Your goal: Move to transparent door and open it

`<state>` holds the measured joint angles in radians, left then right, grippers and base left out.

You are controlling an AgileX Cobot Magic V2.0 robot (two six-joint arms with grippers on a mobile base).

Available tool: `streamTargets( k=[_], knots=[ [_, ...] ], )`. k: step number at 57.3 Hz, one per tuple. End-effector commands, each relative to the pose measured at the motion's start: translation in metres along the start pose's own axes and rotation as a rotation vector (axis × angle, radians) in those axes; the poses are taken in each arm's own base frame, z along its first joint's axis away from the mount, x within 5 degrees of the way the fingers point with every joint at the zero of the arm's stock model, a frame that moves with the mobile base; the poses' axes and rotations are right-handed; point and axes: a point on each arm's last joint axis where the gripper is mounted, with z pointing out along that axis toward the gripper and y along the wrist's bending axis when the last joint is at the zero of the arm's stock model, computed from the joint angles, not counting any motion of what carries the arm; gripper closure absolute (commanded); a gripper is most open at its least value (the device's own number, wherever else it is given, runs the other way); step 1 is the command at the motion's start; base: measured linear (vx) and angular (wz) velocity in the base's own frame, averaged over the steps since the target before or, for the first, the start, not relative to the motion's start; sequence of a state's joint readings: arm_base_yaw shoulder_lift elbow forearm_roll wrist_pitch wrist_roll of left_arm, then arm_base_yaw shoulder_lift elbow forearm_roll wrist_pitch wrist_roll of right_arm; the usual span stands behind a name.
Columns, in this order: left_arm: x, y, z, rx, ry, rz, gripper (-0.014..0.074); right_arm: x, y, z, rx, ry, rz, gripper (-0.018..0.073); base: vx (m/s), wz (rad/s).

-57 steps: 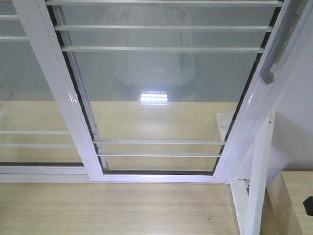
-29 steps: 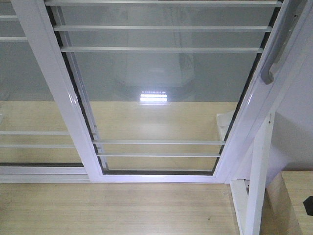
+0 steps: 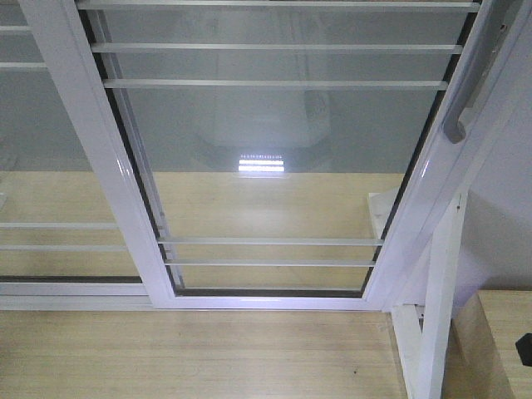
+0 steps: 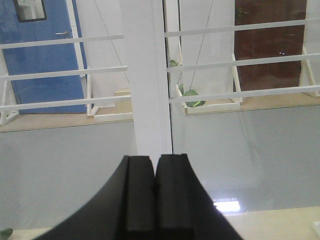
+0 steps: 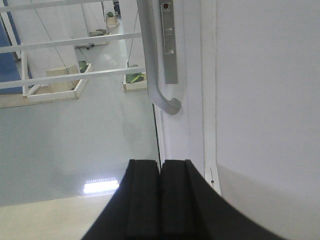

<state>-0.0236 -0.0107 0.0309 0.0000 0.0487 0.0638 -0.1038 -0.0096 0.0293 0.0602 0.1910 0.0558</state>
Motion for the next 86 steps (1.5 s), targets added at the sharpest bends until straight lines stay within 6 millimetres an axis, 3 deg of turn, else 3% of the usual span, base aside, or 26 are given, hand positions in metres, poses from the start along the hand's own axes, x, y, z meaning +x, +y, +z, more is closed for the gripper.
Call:
streamTargets(
  k=[1, 13, 24, 37, 47, 58, 65, 69, 78, 86],
  knots=[
    [-0.005, 0.0, -0.001, -0.007, -0.089, -0.007, 0.0594, -0.007, 0.0, -0.001, -0.002, -0.096, -0.012, 0.0568, 0.0, 0.0],
    [-0.005, 0.0, -0.001, -0.007, -0.089, -0.007, 0.0594, -0.008, 0.0, -0.001, -0.002, -0.104, -0.015, 0.0568, 0.0, 0.0],
    [-0.009, 0.001, -0.001, -0.01, -0.127, -0.009, 0.0594, -0.017, 0.001, -0.003, -0.008, -0.213, -0.012, 0.0568, 0.0, 0.0],
    [-0.03, 0.002, -0.006, -0.024, -0.354, -0.015, 0.0594, -0.03, 0.001, -0.006, -0.014, -0.334, -0.001, 0.0568, 0.0, 0.0],
    [-0.057, 0.004, -0.014, -0.025, -0.456, -0.031, 0.0594, -0.071, 0.007, -0.022, -0.018, -0.376, -0.055, 0.0565, 0.0, 0.0],
    [-0.103, 0.007, -0.012, -0.02, -0.358, -0.031, 0.0594, -0.131, 0.012, -0.033, 0.036, -0.324, -0.214, 0.0565, 0.0, 0.0],
    [-0.135, 0.009, 0.01, -0.017, -0.289, -0.025, 0.0594, -0.164, 0.015, -0.012, 0.052, -0.296, -0.294, 0.0565, 0.0, 0.0],
    [-0.142, 0.009, 0.031, -0.014, -0.236, -0.025, 0.0594, -0.169, 0.016, 0.011, 0.041, -0.246, -0.297, 0.0564, 0.0, 0.0],
    [-0.126, 0.008, 0.079, -0.006, -0.084, -0.026, 0.0593, -0.155, 0.016, 0.069, 0.013, -0.087, -0.263, 0.0559, 0.0, 0.0],
    [-0.11, 0.007, 0.106, -0.003, 0.011, -0.032, 0.0575, -0.145, 0.016, 0.102, -0.009, -0.053, -0.245, 0.0522, 0.0, 0.0]
  ],
)
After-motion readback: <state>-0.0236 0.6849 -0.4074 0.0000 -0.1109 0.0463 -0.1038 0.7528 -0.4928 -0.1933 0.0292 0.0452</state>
